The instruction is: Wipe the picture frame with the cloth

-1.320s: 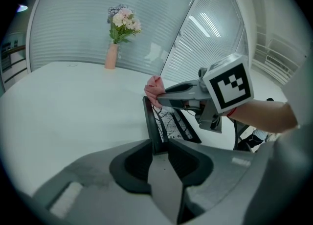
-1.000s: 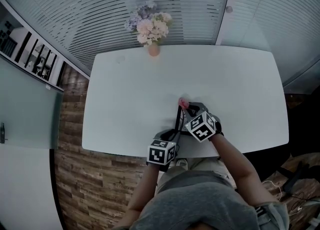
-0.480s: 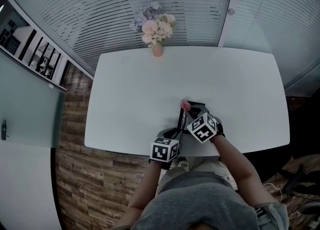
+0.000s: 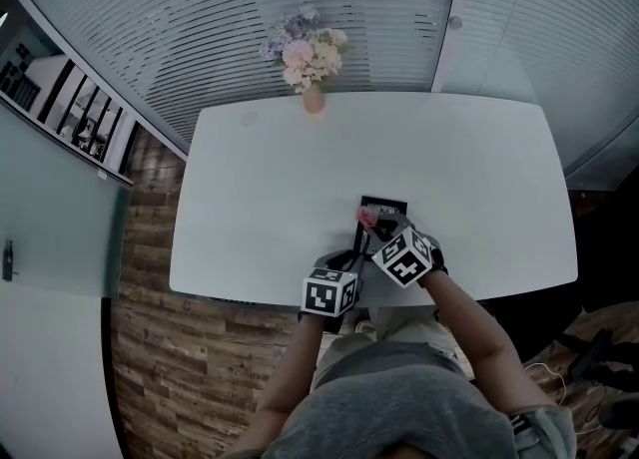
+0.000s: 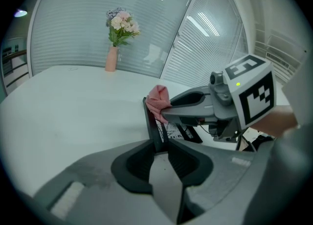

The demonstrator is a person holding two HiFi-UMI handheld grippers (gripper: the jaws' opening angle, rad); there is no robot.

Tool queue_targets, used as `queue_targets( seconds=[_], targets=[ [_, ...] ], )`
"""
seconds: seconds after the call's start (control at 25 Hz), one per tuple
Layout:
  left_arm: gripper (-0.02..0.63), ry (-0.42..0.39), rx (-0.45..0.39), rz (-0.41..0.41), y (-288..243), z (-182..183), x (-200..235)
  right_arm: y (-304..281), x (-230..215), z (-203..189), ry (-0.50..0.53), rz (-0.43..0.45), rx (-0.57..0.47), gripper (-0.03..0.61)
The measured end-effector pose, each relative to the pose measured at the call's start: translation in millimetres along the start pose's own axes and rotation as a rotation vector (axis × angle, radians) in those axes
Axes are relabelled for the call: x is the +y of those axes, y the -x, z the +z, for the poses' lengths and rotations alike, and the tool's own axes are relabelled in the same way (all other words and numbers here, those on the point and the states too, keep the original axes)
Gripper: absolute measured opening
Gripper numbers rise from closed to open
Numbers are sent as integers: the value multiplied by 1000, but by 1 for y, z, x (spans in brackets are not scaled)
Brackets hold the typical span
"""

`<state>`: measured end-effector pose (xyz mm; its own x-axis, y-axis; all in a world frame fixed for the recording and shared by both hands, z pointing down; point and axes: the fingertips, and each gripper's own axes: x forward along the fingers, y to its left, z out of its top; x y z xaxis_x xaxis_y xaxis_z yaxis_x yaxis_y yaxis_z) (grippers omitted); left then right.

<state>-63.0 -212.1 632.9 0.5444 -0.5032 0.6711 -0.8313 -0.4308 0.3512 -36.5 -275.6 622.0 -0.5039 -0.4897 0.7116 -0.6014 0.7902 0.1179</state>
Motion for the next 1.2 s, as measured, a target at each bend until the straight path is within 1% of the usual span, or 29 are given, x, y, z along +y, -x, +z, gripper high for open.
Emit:
queue_targets(
  seconds=[0.8, 1.2],
  targets=[
    [97, -22, -13, 19, -1, 2, 0, 14, 42, -9, 45, 105, 9, 35],
    [95, -27, -19, 29, -1, 1, -1, 16, 46, -11, 47, 118, 5, 35]
  ],
)
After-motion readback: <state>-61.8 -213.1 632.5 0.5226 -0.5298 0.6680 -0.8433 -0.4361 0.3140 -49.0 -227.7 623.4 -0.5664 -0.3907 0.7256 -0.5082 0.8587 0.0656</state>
